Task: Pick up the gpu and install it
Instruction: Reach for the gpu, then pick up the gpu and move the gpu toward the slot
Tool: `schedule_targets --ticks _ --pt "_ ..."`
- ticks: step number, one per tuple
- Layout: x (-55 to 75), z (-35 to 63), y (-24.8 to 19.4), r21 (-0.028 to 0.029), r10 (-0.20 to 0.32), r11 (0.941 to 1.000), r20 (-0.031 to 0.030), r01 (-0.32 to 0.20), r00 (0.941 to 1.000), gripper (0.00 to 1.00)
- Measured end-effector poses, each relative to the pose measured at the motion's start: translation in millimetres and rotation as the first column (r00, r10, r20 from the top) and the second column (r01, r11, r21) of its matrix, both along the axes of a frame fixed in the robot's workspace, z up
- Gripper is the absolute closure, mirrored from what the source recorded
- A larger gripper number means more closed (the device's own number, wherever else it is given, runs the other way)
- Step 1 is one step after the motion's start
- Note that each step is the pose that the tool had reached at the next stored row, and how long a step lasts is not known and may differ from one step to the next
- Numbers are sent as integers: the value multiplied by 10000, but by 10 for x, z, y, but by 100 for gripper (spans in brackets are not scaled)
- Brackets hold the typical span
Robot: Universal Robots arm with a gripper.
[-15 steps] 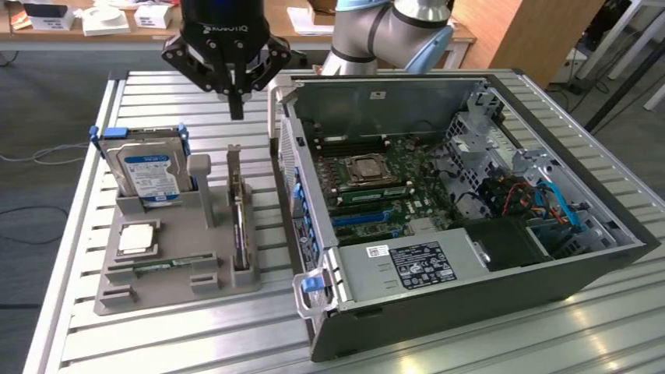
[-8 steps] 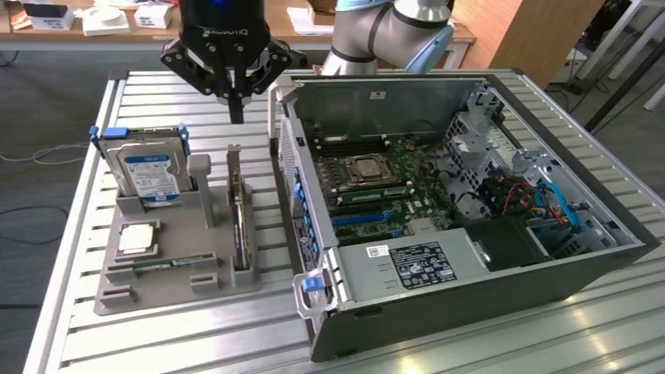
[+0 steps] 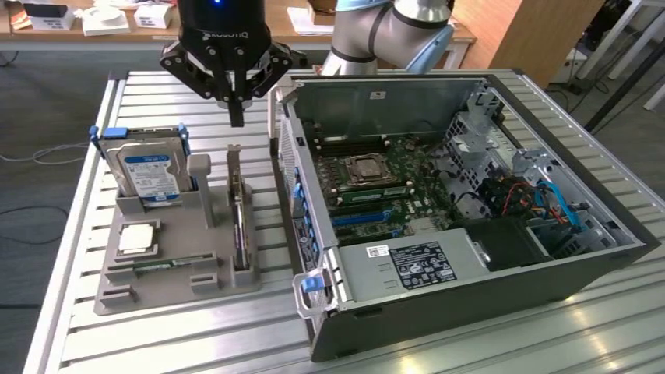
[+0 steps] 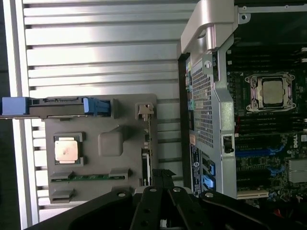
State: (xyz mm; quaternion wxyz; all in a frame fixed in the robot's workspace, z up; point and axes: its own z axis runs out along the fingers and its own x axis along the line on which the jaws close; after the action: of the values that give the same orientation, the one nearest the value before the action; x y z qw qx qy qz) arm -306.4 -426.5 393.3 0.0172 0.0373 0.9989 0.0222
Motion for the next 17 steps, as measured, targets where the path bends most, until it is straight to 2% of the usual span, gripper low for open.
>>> schedule_targets --ticks 17 --pt "0 0 -10 1 0 10000 0 0 10000 89"
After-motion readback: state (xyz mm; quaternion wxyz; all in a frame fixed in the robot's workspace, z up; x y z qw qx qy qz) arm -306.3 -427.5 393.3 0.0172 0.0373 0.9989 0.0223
